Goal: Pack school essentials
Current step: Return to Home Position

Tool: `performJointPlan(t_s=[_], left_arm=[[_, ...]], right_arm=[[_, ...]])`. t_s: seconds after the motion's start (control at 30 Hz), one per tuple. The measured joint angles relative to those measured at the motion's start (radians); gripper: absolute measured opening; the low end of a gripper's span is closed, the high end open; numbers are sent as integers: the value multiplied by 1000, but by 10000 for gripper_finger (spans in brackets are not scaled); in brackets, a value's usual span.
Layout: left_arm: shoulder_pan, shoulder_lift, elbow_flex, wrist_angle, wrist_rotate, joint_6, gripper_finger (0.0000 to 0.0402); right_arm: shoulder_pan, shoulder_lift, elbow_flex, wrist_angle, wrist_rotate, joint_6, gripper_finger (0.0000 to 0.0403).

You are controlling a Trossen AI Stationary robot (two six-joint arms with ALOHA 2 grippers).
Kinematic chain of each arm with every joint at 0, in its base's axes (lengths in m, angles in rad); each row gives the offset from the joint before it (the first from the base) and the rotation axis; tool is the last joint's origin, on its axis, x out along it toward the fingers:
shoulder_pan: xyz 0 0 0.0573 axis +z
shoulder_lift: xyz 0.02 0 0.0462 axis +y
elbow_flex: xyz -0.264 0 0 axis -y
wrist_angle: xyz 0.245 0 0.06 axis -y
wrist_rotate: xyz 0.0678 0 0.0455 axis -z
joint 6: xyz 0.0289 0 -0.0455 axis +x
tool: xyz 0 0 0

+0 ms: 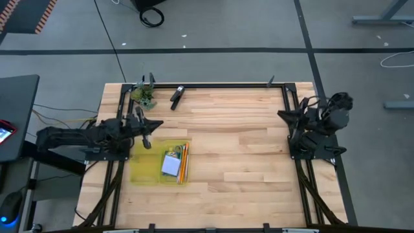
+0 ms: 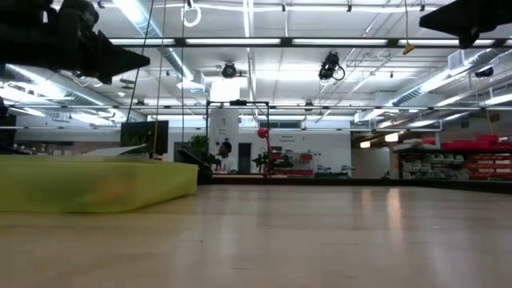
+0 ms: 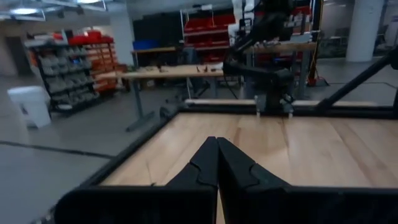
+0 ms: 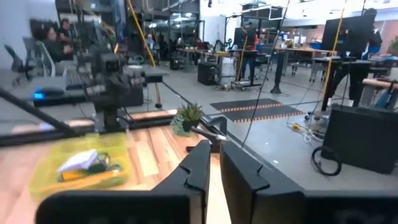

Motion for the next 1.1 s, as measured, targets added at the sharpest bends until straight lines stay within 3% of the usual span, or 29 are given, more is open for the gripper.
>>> performJointPlan(t_s=[0.13, 0.33, 0.57, 0.97, 1.1], left_arm=[[12, 0, -24, 5, 18, -14, 3], [50, 0, -23, 71, 93, 54, 3], [91, 0, -23, 72, 174, 54, 6], [92, 0, -23, 68, 185, 63, 3], [92, 0, -23, 62, 185, 64, 5]], right_arm=[[0, 1, -82, 232, 22, 3, 41], [-65, 20, -236, 604, -2, -169, 41], [-331, 53, -381, 879, -333, -171, 41], [-837, 291, -358, 928, -811, 40, 21], [-922, 338, -356, 975, -939, 41, 12]])
